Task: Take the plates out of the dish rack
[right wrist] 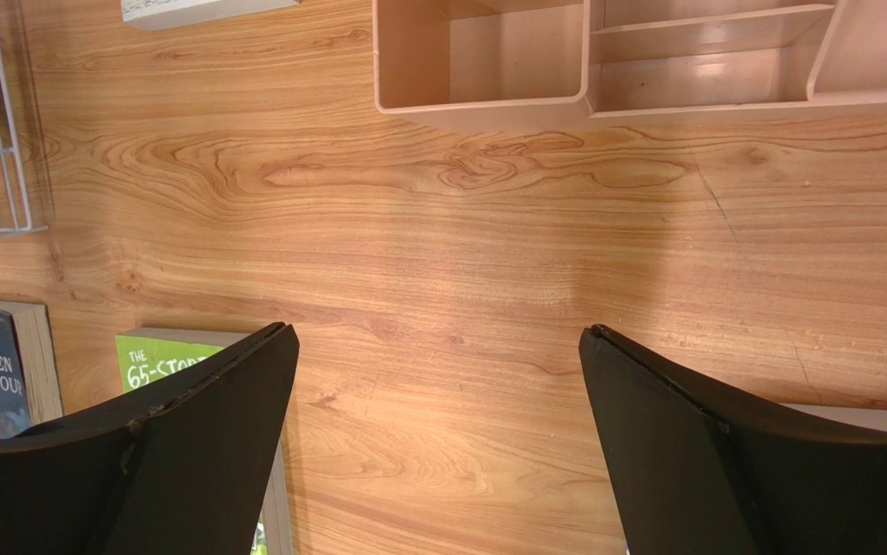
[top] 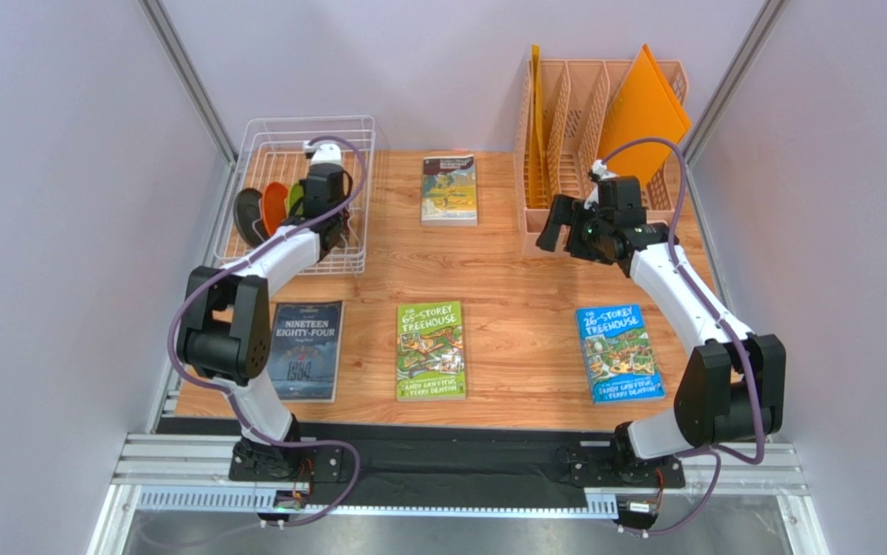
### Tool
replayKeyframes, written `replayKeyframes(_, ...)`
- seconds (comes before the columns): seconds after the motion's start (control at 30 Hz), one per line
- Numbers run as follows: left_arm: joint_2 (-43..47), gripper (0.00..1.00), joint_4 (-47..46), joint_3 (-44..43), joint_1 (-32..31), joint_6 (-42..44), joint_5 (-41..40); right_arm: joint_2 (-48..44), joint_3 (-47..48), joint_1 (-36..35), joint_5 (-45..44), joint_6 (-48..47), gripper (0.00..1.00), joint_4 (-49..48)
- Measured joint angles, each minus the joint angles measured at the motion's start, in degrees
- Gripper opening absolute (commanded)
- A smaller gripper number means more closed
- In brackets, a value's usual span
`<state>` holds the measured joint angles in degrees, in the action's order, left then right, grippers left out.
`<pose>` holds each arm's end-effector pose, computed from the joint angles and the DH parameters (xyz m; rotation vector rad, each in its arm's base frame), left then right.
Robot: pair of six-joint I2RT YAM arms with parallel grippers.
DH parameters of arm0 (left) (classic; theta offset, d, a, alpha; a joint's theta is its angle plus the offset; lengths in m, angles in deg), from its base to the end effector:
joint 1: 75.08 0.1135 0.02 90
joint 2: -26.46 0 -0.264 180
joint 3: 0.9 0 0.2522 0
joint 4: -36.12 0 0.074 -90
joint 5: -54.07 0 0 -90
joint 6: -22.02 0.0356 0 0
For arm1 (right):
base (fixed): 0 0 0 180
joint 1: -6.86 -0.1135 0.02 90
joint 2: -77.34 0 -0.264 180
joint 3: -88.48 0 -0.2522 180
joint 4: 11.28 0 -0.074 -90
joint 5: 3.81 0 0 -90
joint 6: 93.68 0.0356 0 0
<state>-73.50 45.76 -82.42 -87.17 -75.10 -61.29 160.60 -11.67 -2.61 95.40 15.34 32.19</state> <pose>0.3929 -0.0686 0.2438 -0.1830 2.0102 0.2435 0.3101 0.0575 0.2810 0.1245 2.4148 0.4237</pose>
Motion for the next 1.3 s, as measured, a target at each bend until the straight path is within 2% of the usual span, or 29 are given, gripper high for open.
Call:
replayKeyframes(0.27,0.5,0.00,2.6,-2.8,-7.3,7.1,-11.3,-0.3,0.0,0.0,-0.3,0.0,1.00,0.4)
replayKeyframes(0.63,13.0,0.00,6.6,-5.0,-8.0,8.1,-16.7,-4.4,0.0,-0.1,1.7,0.0,1.00,0.3)
replayKeyframes(0.77,19.2,0.00,13.2,-5.1,-8.0,3.5,-10.3,-6.1,-1.3,-0.9,3.2,0.0,1.00,-1.0)
replayKeyframes(0.87,24.0,0.00,16.4,-3.8,-8.0,-2.6,-0.1,-6.9,-3.2,-2.7,4.9,0.5,0.99,-2.2)
replayKeyframes(1.0,29.0,0.00,15.8,3.3,-8.1,-10.9,12.3,-6.9,-5.7,-5.4,7.7,2.0,0.98,-5.5)
replayKeyframes(1.1,29.0,0.00,14.6,8.1,-8.2,-16.8,20.4,-6.9,-7.6,-7.8,9.8,4.0,0.98,-9.1)
replayKeyframes(1.3,27.5,0.00,9.7,16.5,-8.2,-26.6,31.0,-7.0,-11.0,-11.9,13.2,8.7,0.97,-17.8)
